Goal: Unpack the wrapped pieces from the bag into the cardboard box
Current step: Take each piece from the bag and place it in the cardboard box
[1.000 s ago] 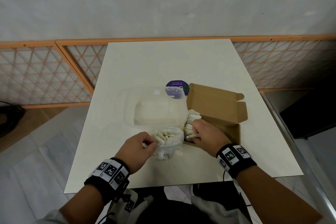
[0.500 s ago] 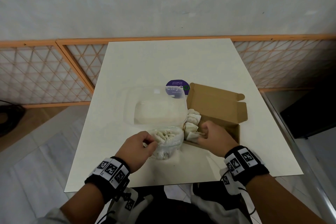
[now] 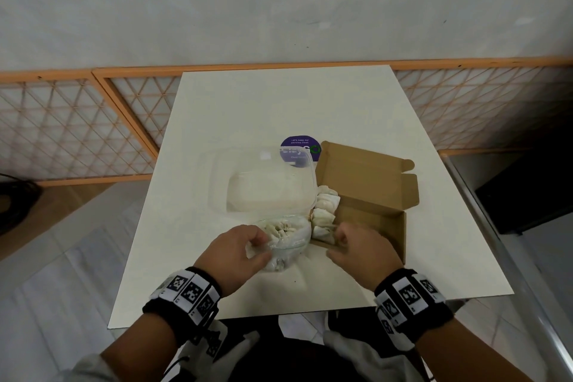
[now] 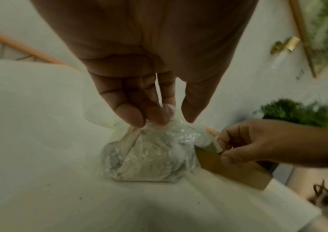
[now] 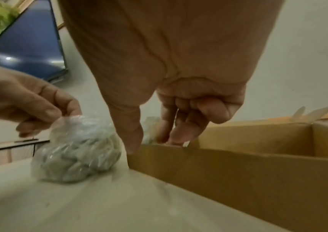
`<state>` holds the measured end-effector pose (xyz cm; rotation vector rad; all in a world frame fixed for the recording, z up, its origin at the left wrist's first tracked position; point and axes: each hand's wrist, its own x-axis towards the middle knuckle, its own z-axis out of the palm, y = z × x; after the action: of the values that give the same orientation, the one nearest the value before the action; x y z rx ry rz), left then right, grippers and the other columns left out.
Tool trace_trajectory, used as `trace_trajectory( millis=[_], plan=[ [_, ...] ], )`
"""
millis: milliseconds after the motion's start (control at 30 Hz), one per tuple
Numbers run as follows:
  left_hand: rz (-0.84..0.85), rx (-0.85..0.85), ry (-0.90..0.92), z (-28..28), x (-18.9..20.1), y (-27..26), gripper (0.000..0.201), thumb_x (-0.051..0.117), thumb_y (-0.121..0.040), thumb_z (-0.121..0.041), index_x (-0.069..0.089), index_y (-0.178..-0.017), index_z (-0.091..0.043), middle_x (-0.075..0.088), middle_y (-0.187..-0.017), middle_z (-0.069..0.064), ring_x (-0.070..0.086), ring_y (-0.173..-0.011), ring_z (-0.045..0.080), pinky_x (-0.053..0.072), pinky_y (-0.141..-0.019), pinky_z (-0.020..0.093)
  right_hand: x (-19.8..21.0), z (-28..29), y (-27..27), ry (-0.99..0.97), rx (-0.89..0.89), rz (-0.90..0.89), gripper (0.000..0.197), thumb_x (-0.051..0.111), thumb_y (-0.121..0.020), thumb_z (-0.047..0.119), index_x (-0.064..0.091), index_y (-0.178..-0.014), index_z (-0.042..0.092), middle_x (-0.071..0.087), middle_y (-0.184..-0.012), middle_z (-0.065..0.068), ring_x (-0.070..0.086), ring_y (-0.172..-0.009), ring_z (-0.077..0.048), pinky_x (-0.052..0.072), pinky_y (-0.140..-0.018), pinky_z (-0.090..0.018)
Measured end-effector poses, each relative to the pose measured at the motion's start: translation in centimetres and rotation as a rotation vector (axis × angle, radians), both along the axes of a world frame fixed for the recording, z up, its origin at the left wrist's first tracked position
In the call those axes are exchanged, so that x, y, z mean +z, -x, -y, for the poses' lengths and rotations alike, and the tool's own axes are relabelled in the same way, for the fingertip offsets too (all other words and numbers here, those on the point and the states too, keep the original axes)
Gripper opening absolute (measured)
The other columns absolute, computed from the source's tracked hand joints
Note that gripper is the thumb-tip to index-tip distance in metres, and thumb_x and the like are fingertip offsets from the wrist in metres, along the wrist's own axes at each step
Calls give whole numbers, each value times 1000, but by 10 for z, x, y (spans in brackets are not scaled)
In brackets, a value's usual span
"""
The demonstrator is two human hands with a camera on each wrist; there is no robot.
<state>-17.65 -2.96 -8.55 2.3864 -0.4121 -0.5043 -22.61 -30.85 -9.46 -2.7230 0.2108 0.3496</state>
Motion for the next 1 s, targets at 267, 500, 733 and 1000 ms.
trace_trajectory(
  millis=[267, 500, 733, 1000],
  plan=[
    [141, -165, -213, 7, -7, 0, 14, 60, -97, -28, 71, -105, -29, 56, -99, -14, 59, -90, 13, 46, -77, 27, -13, 15, 14, 213, 214, 35, 21, 48, -104, 24, 67, -106, 34, 65, -98, 8, 60, -84, -14, 48, -71, -28],
    [101, -188, -158, 14, -2, 10, 15, 63, -95, -33, 73, -106, -33, 62, -105, -13, 60, -86, 8, 53, -82, 31, -5, 36, 24, 240, 202, -27, 20, 48, -104, 29, 67, -106, 34, 63, -99, 9, 62, -82, -14, 43, -66, -26],
    [85, -174, -171, 19, 0, 15, 18, 61, -97, -30, 72, -108, -22, 66, -106, -4, 64, -92, 15, 51, -86, 29, 51, 10, 13, 54, 179, 117, 10, 53, -101, 29, 63, -98, 28, 60, -97, 9, 59, -85, -13, 50, -74, -29],
    [109, -254, -234, 21, 4, 19, 21, 57, -98, -32, 76, -103, -26, 69, -99, 1, 65, -90, 23, 52, -80, 37, 47, -63, -33, -77, 312, 8, 29, 62, -95, 46, 73, -83, 23, 65, -89, 7, 63, -84, -14, 54, -76, -36]
  ],
)
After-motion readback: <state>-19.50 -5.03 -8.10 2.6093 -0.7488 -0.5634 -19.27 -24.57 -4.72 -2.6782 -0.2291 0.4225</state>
